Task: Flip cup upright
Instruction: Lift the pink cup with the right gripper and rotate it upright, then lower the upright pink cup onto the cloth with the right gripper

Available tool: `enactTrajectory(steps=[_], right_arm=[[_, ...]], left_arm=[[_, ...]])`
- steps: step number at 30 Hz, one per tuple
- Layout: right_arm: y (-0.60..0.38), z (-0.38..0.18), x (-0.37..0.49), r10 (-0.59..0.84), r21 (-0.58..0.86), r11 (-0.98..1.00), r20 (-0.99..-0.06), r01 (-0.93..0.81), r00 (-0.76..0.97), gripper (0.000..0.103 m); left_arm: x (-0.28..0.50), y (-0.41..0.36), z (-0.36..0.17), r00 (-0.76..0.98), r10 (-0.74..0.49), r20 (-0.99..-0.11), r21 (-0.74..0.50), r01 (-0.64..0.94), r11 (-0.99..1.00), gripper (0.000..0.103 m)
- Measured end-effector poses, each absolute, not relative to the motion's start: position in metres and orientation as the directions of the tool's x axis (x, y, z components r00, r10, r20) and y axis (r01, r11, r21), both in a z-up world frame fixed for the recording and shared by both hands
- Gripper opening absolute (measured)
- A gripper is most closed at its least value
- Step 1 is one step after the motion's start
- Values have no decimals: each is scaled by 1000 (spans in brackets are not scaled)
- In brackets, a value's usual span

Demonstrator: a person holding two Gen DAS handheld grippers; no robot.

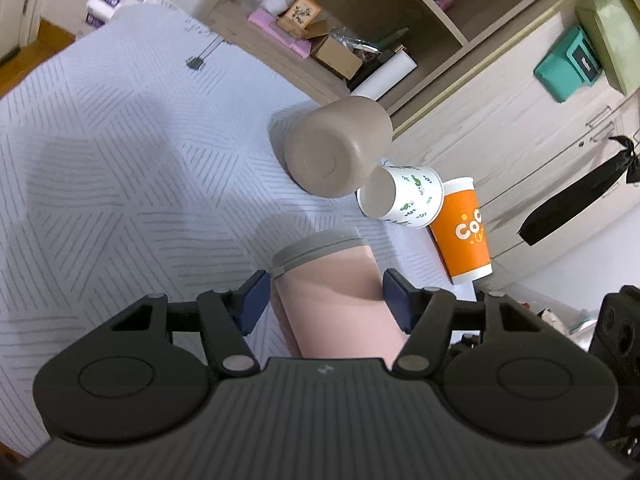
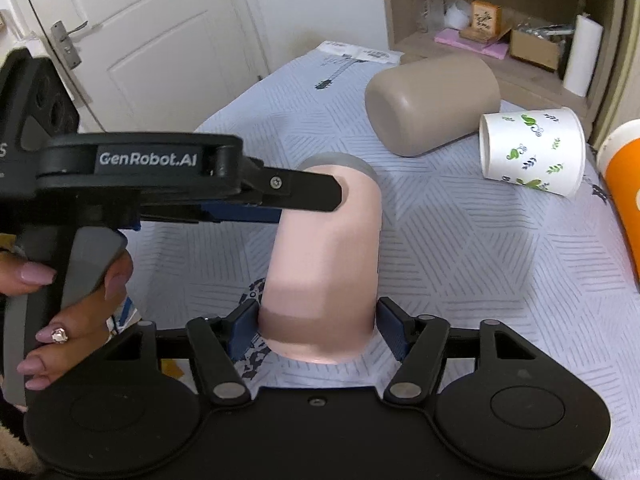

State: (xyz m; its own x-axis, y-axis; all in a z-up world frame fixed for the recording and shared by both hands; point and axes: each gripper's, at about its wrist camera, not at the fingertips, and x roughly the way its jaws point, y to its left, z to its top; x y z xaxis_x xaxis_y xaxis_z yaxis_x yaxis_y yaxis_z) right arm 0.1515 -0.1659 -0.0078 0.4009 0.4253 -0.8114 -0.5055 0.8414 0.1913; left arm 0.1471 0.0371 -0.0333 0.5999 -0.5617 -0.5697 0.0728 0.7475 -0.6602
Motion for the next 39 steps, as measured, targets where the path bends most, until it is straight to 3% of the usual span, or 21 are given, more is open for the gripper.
enactTrajectory(steps=[7,11,20,39], right_arm=[[-165,-1,167,463,240,826,-805,-510,372,77],[-165,-5,180,477,274,821,-811,-501,338,68],[-168,-7,179,510,298,796,-798,-527,319,69],[-198,2,108,512,130,805,-643,-578,569,68]], left_arm=[[148,41,-33,581,-568,-582,-671,51,740,62],[145,41,-32,565,-579,-588,-674,54,737,67],[150,30,-41,530,-607,-592,-695,45,717,66],[98,-23,5,664,-523,-534,-436,313,843,61]])
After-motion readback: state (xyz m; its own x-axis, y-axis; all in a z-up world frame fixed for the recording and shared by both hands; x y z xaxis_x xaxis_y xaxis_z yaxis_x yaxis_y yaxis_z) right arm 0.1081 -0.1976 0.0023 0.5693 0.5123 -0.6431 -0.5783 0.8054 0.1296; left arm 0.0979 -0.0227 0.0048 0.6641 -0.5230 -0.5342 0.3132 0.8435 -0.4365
